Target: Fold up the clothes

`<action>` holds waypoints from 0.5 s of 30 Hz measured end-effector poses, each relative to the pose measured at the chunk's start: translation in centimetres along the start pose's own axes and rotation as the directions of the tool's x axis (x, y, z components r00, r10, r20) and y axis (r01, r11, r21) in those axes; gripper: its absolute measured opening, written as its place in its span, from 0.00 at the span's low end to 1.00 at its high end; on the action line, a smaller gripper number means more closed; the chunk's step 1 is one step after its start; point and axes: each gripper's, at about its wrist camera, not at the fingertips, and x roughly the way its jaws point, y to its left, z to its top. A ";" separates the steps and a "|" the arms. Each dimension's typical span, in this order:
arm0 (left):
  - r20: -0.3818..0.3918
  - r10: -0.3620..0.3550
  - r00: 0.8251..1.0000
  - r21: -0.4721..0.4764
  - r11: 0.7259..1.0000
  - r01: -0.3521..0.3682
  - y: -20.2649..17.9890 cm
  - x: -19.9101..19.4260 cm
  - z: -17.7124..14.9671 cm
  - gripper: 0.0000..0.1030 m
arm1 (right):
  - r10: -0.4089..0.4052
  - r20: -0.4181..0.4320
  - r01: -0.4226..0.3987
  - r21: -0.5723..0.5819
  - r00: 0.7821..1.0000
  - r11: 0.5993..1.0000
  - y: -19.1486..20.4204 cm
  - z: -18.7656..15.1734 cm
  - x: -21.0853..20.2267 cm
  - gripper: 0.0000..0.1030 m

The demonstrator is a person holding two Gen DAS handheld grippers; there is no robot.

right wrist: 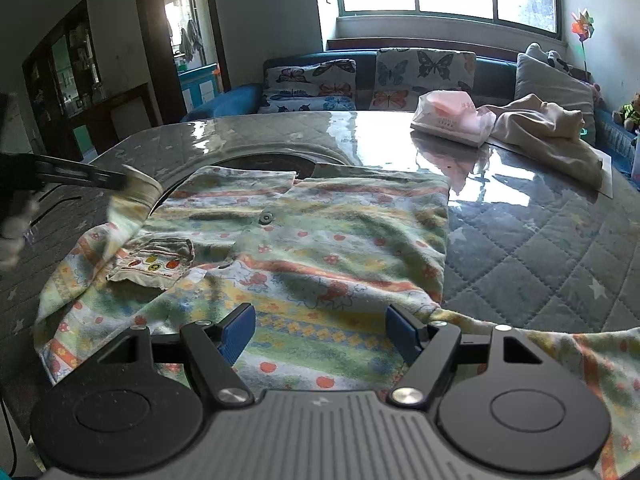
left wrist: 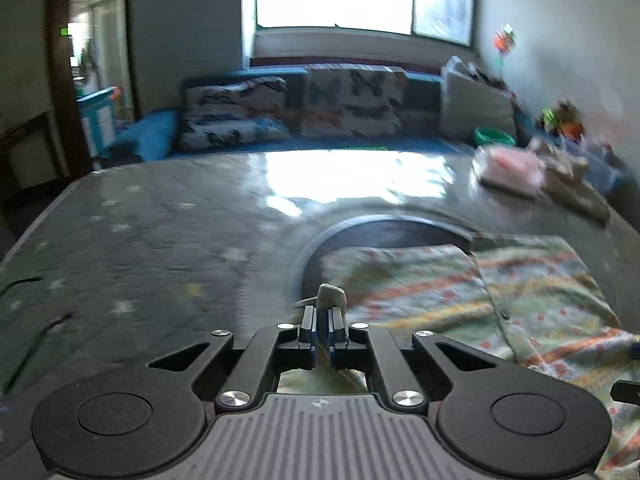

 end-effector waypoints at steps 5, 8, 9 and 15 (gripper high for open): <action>0.029 0.080 0.996 -0.050 0.996 -0.079 4.1 -4.2 -1.4 0.06 | 0.005 0.008 -0.005 -0.015 1.000 1.000 0.5 0.1 -0.2 0.72; 0.030 0.140 0.990 -0.059 0.989 -0.138 6.2 -6.2 -2.6 0.05 | 0.008 0.008 -0.008 -0.023 1.000 1.000 0.8 0.1 -0.2 0.73; 0.029 0.160 0.987 -0.061 0.986 -0.158 6.9 -6.7 -3.0 0.05 | 0.009 0.008 -0.008 -0.025 1.000 1.000 0.9 0.1 -0.2 0.73; -0.019 0.252 0.968 -0.061 0.966 -0.252 9.5 -8.2 -6.2 0.05 | 0.005 -0.005 -0.005 -0.031 1.000 0.999 1.0 -0.1 0.0 0.74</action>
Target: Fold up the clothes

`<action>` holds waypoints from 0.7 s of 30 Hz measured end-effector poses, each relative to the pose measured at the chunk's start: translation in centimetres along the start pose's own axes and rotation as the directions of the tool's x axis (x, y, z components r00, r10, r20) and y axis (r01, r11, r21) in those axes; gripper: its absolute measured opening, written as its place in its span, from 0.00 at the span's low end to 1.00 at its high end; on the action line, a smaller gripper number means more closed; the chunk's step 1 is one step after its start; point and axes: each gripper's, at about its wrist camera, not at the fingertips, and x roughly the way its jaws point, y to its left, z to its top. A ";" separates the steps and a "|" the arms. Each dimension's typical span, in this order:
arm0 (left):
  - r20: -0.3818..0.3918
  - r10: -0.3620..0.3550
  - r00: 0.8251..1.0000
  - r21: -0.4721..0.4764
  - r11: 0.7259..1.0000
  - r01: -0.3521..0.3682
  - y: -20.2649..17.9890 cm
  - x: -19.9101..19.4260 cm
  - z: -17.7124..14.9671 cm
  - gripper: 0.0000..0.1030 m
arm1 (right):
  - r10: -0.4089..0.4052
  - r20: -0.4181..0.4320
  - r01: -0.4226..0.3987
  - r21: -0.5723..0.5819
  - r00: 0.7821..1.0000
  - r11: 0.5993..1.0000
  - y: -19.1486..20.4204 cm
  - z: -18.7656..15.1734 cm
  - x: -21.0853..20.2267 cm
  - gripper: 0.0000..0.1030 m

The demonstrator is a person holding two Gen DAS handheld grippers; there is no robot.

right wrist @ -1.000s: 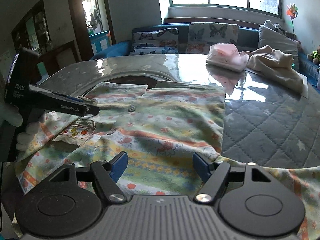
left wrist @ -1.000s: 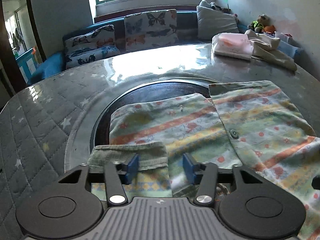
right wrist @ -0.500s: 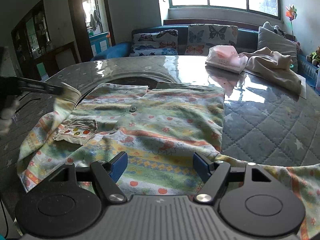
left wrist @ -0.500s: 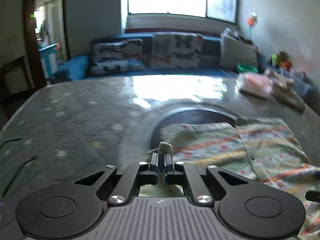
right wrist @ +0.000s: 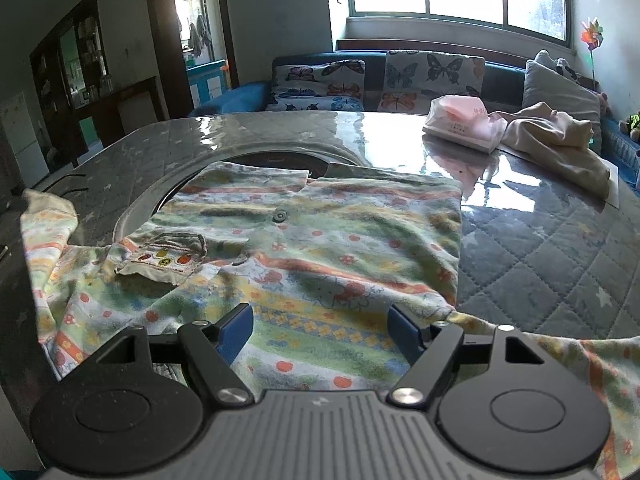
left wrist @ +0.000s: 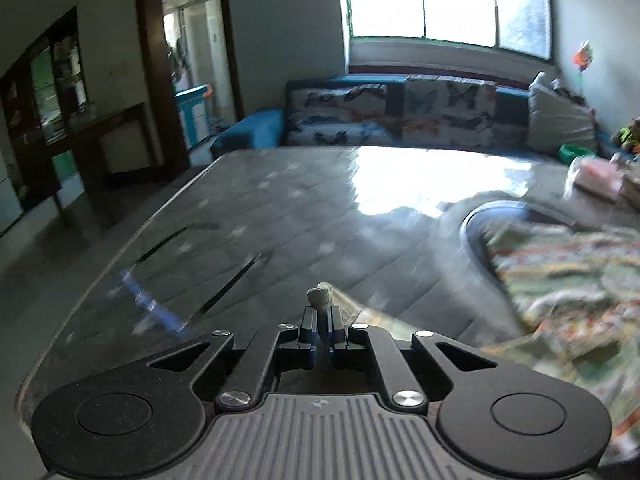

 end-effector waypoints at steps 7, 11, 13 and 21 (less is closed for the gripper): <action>-0.090 0.100 0.991 0.018 0.995 -0.099 1.8 0.8 -3.7 0.05 | 0.000 -0.014 0.000 -0.006 1.000 1.000 0.1 -0.2 0.2 0.75; -0.124 0.124 0.984 -0.008 0.992 -0.126 2.6 0.8 -4.6 0.05 | 0.003 -0.021 -0.003 -0.011 1.000 1.000 0.3 -0.3 0.3 0.76; -0.121 0.141 0.983 0.002 0.990 -0.142 2.5 1.1 -4.5 0.05 | 0.005 -0.025 -0.005 -0.013 1.000 1.000 0.3 -0.3 0.4 0.77; -0.141 0.184 0.973 0.022 0.983 -0.183 2.4 2.2 -3.6 0.13 | 0.006 -0.043 -0.006 -0.014 0.999 1.000 -0.3 -0.7 1.1 0.79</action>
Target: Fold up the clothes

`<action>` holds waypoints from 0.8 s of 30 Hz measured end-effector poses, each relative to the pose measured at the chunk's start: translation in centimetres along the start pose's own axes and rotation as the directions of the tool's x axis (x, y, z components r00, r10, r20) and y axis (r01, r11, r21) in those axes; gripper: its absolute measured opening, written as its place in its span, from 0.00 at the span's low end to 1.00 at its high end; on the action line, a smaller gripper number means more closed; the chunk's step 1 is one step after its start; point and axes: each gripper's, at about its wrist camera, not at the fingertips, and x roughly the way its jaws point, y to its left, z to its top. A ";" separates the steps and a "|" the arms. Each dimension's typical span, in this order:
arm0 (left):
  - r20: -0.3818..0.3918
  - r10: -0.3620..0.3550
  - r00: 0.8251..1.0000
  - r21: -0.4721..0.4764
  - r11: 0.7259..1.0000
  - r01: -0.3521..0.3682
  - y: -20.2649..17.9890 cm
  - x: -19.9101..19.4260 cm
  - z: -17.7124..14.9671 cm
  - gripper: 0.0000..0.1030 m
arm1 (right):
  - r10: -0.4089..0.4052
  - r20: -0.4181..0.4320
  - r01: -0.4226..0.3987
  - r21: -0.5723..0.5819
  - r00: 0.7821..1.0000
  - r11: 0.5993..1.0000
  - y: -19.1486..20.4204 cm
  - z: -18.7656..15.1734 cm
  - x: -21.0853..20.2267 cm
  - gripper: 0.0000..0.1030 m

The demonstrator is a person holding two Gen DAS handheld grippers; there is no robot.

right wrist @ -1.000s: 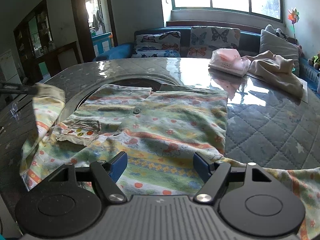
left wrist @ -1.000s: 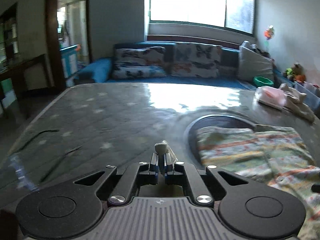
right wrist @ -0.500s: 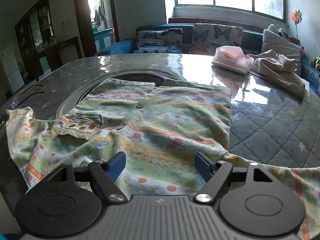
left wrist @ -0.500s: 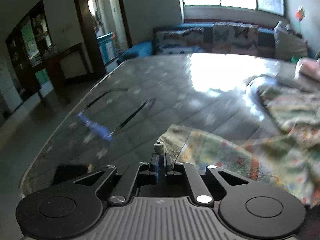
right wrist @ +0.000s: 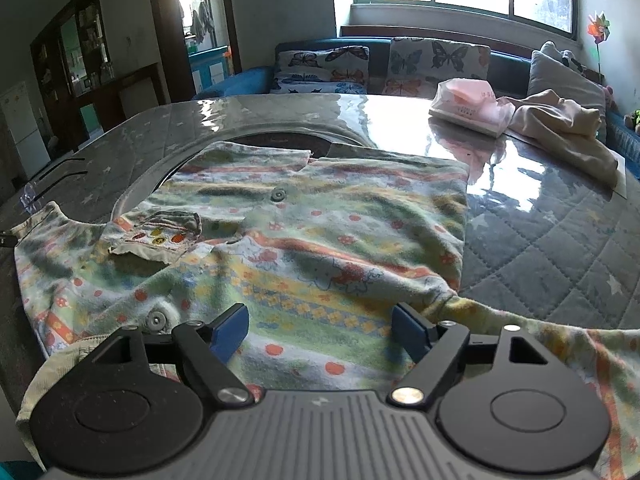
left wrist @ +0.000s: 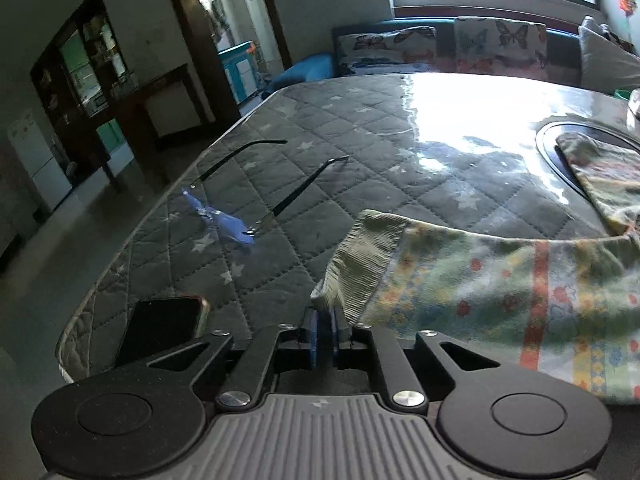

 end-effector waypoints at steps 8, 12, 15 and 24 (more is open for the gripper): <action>0.070 -0.079 0.994 -0.008 0.997 0.080 -1.8 -2.9 1.5 0.22 | 0.010 0.012 -0.010 -0.015 1.000 1.000 0.4 0.3 -0.3 0.80; 0.091 -0.252 0.964 0.021 0.968 0.251 -5.1 -4.1 2.5 0.23 | 0.021 0.005 -0.021 -0.031 1.000 0.999 1.0 0.2 -0.1 0.81; 0.082 -0.359 0.930 0.074 0.932 0.354 -8.5 -4.2 2.8 0.23 | 0.022 -0.007 -0.022 -0.047 1.000 0.999 1.5 -0.1 0.0 0.81; 0.016 -0.446 0.895 0.203 0.878 0.434 -14.3 -2.9 2.1 0.23 | 0.012 -0.031 -0.017 -0.168 0.999 0.986 3.1 -1.1 -0.8 0.84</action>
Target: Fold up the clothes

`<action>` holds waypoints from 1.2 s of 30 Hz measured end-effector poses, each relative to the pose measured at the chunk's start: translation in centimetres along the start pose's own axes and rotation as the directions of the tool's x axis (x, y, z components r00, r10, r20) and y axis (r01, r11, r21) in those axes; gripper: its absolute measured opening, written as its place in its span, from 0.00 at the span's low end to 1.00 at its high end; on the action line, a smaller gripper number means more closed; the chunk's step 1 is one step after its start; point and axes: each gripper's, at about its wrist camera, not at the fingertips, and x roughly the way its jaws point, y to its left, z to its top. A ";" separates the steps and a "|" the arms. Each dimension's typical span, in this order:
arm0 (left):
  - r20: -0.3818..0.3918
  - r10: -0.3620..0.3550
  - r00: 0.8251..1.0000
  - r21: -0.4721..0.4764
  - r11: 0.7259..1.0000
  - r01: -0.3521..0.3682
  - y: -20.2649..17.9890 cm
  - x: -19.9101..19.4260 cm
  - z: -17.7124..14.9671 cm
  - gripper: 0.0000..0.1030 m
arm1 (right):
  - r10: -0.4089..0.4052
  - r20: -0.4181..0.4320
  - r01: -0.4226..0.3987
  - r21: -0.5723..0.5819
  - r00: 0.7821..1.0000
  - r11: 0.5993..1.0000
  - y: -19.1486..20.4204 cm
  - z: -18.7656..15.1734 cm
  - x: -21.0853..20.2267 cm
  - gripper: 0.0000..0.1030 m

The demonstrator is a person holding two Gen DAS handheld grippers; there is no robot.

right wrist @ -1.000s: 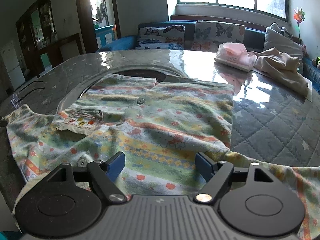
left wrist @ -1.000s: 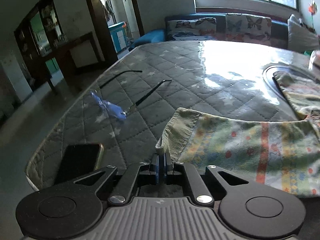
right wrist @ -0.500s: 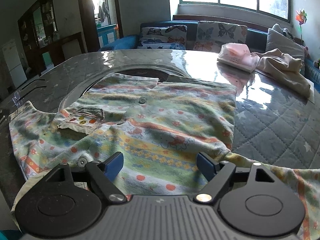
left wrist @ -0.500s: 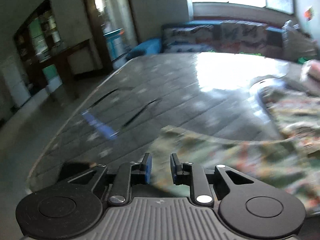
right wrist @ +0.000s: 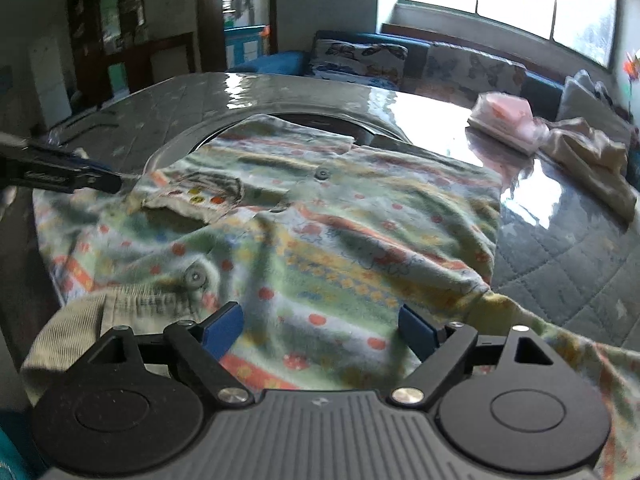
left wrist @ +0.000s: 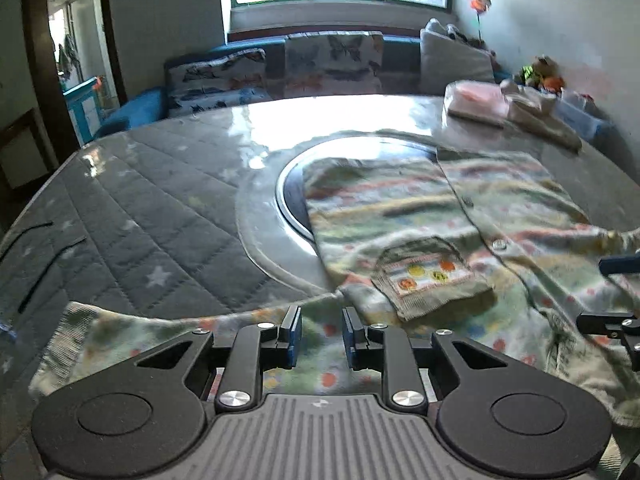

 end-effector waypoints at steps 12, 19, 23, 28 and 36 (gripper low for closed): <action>-0.011 -0.002 1.000 0.005 1.000 0.002 -0.3 -0.2 0.1 0.35 | 0.009 0.006 -0.009 -0.032 1.000 0.999 0.6 -0.5 -1.4 0.84; 0.041 -0.091 0.995 0.059 0.994 0.089 -3.3 -1.8 1.2 0.39 | 0.014 -0.002 -0.015 -0.025 1.000 1.000 0.8 -1.6 -2.2 0.84; 0.047 -0.159 0.986 0.102 0.983 0.153 -5.6 -2.1 1.5 0.39 | 0.006 0.013 -0.005 -0.012 1.000 1.000 0.6 -1.8 -3.2 0.84; 0.017 -0.228 0.974 0.167 0.961 0.222 -8.5 -1.8 0.7 0.39 | 0.009 -0.007 -0.009 -0.012 1.000 1.000 0.5 -2.8 -3.8 0.84; -0.039 -0.248 0.968 0.251 0.935 0.250 -11.0 -0.7 -1.0 0.42 | 0.002 0.011 -0.002 0.051 1.000 0.999 -0.7 -3.3 -5.0 0.84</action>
